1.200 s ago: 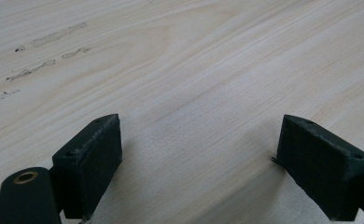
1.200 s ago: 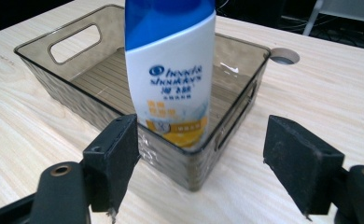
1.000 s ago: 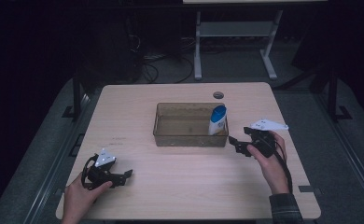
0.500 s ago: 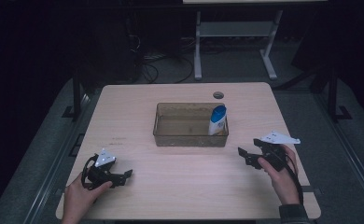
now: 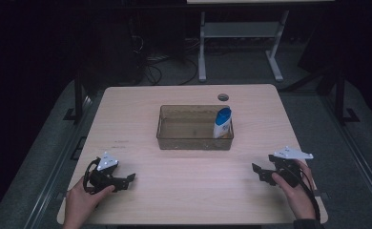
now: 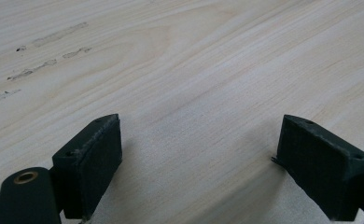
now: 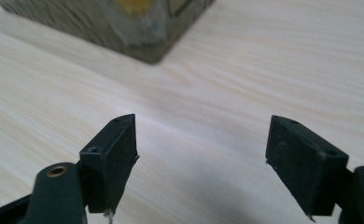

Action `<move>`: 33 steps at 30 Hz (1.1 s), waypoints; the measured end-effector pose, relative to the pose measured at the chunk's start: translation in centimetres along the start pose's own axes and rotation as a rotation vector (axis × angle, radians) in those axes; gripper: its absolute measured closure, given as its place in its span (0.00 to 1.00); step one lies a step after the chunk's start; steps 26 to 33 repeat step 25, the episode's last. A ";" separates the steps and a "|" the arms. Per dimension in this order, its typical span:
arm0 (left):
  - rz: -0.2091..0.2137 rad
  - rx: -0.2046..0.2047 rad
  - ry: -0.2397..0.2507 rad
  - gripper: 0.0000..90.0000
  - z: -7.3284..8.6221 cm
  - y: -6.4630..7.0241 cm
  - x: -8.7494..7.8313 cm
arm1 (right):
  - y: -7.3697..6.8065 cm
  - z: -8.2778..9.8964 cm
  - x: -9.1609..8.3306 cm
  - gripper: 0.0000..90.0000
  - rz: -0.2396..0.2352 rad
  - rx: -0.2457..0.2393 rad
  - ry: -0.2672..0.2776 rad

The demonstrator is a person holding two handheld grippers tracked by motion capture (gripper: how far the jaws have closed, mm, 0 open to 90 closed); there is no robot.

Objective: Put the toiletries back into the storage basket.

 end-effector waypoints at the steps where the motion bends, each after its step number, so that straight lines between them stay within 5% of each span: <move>1: 0.000 0.000 0.000 0.14 0.0 0.0 0.0 | 0.1 0.3 0.0 0.27 0.000 0.003 -0.008; 17: 0.000 0.001 0.000 0.14 0.0 0.0 0.0 | 1.4 4.1 0.0 0.25 0.038 0.004 -0.106; 33: 0.000 0.001 0.000 0.14 0.0 0.0 0.0 | 1.4 4.4 0.1 0.21 0.050 -0.018 -0.076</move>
Point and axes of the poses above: each handheld gripper's, and its own axes: x roughly forward along the jaws, z roughly out of its underside, y roughly to its right, the point moved 7 cm from there along x, roughly forward along the jaws, and after that the axes turned 5 degrees about -x, right-handed, at the moved point
